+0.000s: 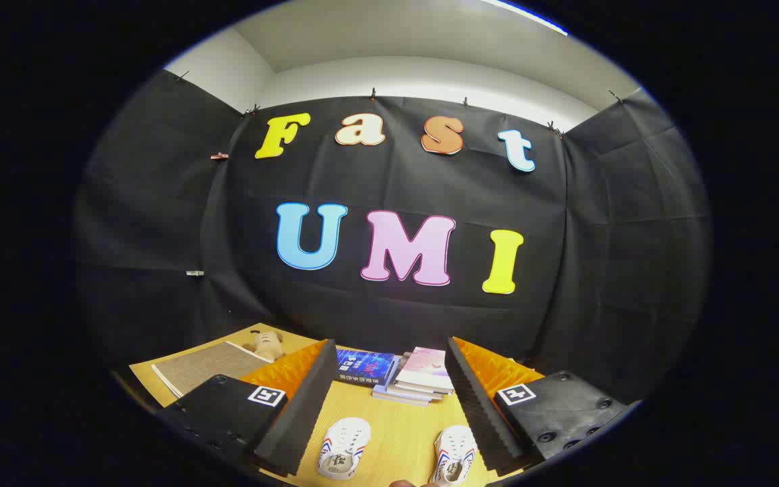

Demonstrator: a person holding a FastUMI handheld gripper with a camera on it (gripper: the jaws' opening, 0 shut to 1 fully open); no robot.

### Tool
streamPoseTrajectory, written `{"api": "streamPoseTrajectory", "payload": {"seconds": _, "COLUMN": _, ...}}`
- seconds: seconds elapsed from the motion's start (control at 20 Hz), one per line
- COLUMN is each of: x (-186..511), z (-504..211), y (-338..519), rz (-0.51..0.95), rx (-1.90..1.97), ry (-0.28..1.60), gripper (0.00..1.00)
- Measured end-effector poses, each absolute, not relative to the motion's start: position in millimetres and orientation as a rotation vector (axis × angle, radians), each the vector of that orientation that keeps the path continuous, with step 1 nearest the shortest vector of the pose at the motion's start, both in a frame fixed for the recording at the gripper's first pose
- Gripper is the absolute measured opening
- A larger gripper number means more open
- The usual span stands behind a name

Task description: Open the storage box then place both shoes into the box .Put the left shoe in first, then the right shoe, with the right side of both shoes facing outward in a uniform manner.

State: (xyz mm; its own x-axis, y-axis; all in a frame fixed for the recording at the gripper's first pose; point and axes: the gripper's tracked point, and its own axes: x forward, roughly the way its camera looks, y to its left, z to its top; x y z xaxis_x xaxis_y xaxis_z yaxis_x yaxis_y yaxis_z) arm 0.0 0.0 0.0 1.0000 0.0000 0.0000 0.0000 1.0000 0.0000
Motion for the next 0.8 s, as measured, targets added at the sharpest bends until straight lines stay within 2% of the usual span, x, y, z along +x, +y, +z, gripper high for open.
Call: {"api": "streamPoseTrajectory", "payload": {"seconds": 0.8, "x": 22, "z": -22, "y": -2, "rz": -0.062, "rx": 0.039, "ry": 0.044, "gripper": 0.98}}
